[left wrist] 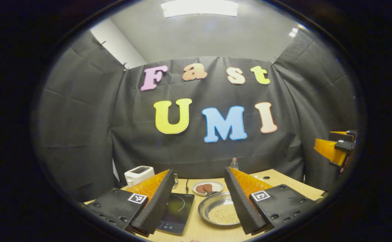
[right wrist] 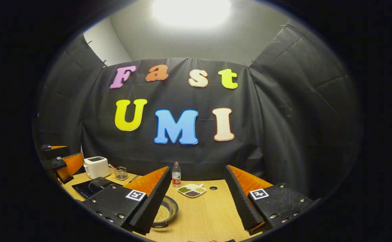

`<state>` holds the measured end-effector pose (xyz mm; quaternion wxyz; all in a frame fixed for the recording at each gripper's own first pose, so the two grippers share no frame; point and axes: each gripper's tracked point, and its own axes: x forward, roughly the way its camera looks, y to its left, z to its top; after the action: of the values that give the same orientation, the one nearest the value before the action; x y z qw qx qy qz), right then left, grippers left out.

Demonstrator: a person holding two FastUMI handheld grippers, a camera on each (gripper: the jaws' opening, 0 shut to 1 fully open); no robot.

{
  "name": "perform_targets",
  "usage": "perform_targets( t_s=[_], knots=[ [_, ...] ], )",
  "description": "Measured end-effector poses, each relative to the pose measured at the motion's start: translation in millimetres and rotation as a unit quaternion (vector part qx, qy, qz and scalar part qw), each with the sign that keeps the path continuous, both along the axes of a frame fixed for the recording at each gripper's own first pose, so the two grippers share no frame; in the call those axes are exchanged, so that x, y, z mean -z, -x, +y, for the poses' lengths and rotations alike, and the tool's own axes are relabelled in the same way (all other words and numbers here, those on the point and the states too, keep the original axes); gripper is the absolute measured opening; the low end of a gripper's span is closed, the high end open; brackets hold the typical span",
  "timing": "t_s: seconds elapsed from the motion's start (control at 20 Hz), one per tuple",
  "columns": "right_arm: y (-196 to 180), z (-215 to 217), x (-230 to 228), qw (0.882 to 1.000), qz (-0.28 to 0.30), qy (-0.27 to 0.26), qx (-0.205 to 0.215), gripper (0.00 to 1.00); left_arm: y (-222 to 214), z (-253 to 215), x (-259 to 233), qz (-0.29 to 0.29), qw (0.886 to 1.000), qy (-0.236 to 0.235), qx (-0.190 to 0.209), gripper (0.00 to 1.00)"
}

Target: First push the handle of the pot to place it horizontally, then grasp the pot with both hands and set it on the induction cooktop.

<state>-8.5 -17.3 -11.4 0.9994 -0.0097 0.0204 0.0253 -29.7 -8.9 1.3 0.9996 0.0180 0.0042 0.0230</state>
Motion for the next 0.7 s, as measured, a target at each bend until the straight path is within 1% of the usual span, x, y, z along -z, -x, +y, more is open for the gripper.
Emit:
perform_targets(
  t_s=[0.05, 0.1, 0.15, 0.2, 0.3, 0.4, 0.6, 0.65, 0.7],
  knots=[
    [-0.8, -0.2, 1.7, 1.0, 0.003, 0.001, -0.001, 0.96, 0.8, -0.9, -1.3, -0.001, 1.0, -0.001, 0.0, 0.97],
    [-3.4, -2.1, 4.5, 1.0, 0.006, 0.001, 0.0, 0.94, 0.0, -2.2, -1.4, -0.002, 1.0, -0.002, 0.0, 0.96],
    [-3.2, -0.8, 5.6, 1.0, 0.01, -0.001, -0.002, 0.86, -0.5, -3.1, -2.8, -0.004, 1.0, -0.002, 0.001, 0.96],
    [-5.0, 0.2, 6.5, 1.0, 0.014, -0.003, -0.003, 0.84, -0.9, -3.8, -2.5, -0.005, 1.0, -0.003, 0.0, 0.97],
    [-6.4, 2.7, 9.0, 1.0, 0.018, -0.004, -0.007, 0.84, -4.4, -3.9, -3.3, -0.006, 1.0, -0.003, -0.001, 0.97],
    [-9.9, 0.7, 9.5, 1.0, 0.019, -0.004, -0.012, 0.75, -8.5, -4.4, -3.8, -0.007, 1.0, -0.001, -0.003, 0.97],
    [-14.3, -0.8, 8.8, 1.0, 0.019, 0.004, -0.02, 0.73, -10.8, -4.3, -5.3, -0.009, 1.0, 0.0, -0.013, 0.97],
    [-15.5, -0.1, 12.1, 0.999, 0.02, 0.004, -0.029, 0.7, -10.3, -5.0, -6.6, -0.009, 1.0, -0.001, -0.016, 0.97],
    [-20.2, -1.5, 16.7, 1.0, 0.018, 0.007, -0.023, 0.69, -9.7, -4.8, -5.1, -0.009, 1.0, -0.003, -0.021, 0.96]
  ],
)
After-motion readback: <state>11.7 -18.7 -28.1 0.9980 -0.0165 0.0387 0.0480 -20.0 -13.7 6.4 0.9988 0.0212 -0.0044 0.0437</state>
